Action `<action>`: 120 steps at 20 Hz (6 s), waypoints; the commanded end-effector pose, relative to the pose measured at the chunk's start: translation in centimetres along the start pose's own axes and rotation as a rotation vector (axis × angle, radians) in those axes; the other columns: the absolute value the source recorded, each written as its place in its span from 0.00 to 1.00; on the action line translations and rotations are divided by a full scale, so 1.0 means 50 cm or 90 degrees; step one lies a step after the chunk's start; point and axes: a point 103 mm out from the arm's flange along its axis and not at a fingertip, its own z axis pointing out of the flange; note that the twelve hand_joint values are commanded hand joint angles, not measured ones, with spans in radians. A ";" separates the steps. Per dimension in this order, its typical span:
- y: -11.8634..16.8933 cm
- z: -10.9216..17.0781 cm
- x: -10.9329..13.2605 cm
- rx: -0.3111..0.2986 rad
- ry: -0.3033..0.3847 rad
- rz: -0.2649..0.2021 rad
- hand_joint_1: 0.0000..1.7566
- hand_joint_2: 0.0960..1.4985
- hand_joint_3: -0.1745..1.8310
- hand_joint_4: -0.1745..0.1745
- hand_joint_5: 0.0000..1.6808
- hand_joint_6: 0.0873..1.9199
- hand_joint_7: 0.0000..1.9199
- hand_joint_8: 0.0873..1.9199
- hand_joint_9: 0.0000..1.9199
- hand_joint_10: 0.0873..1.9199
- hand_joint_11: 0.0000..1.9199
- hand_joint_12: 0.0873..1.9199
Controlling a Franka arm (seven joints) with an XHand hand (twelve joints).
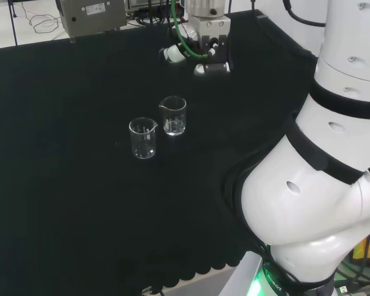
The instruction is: Pick up the beaker on the right.
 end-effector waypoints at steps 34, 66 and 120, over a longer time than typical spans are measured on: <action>0.013 0.229 -0.135 0.021 0.231 -0.229 0.46 0.30 0.36 0.32 0.25 0.00 0.16 0.35 0.24 0.31 0.03 0.73; 0.072 0.371 -0.104 -0.009 0.341 -0.259 0.41 0.31 0.29 0.32 0.28 0.00 0.17 0.35 0.23 0.31 0.04 0.72; 0.081 0.372 -0.038 -0.072 0.313 -0.179 0.70 0.41 0.39 0.56 0.72 0.36 0.64 0.24 0.63 0.20 0.33 0.63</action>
